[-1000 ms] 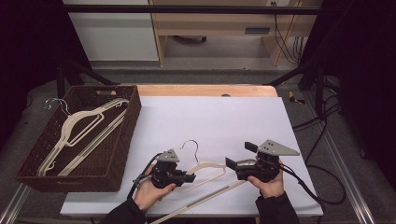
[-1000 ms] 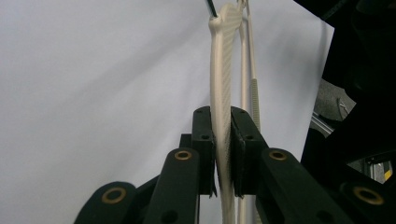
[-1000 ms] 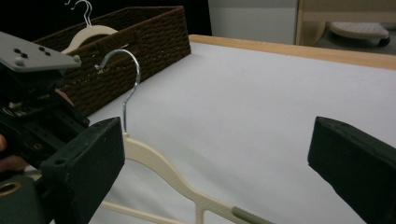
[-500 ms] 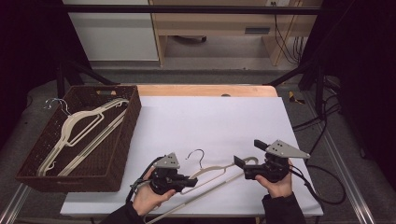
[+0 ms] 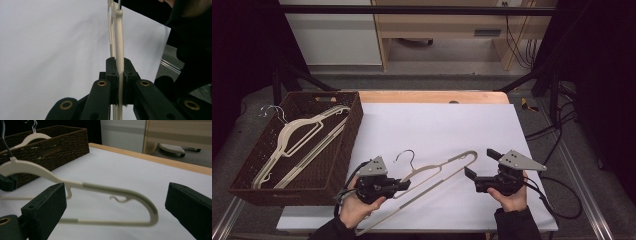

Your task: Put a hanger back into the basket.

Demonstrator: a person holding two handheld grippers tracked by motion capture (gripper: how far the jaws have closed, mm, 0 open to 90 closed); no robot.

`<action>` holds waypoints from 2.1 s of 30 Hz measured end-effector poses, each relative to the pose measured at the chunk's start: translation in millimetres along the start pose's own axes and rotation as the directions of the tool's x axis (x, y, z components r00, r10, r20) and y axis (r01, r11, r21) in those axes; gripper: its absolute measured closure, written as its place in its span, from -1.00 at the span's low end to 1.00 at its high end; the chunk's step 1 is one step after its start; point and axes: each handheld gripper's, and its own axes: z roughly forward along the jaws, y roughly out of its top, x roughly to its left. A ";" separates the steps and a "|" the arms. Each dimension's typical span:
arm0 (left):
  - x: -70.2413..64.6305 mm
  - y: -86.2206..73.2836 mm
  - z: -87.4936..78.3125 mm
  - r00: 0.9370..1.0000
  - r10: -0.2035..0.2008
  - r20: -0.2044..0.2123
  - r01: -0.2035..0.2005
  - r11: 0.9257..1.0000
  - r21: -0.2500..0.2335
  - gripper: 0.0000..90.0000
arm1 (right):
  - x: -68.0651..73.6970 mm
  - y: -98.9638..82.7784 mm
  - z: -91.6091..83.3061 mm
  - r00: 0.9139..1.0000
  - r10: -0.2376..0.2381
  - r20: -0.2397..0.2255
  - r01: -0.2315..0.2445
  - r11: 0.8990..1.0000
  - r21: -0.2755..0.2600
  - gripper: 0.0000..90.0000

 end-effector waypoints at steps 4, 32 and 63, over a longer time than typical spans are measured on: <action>6.3 3.9 -12.2 1.000 0.005 -0.027 -0.005 1.000 -0.006 0.91 | -0.5 -0.6 0.7 1.000 -0.008 0.020 0.008 1.000 0.006 -0.92; 23.3 53.4 -89.9 0.983 0.080 -0.165 -0.090 0.994 -0.054 0.91 | -15.3 -6.0 -4.3 0.997 0.024 0.074 -0.025 1.000 0.007 -0.95; 99.4 72.1 -177.7 0.950 0.045 -0.310 -0.079 0.992 -0.098 0.91 | -26.7 -11.8 -5.9 0.994 0.049 0.099 -0.051 0.999 0.017 -0.95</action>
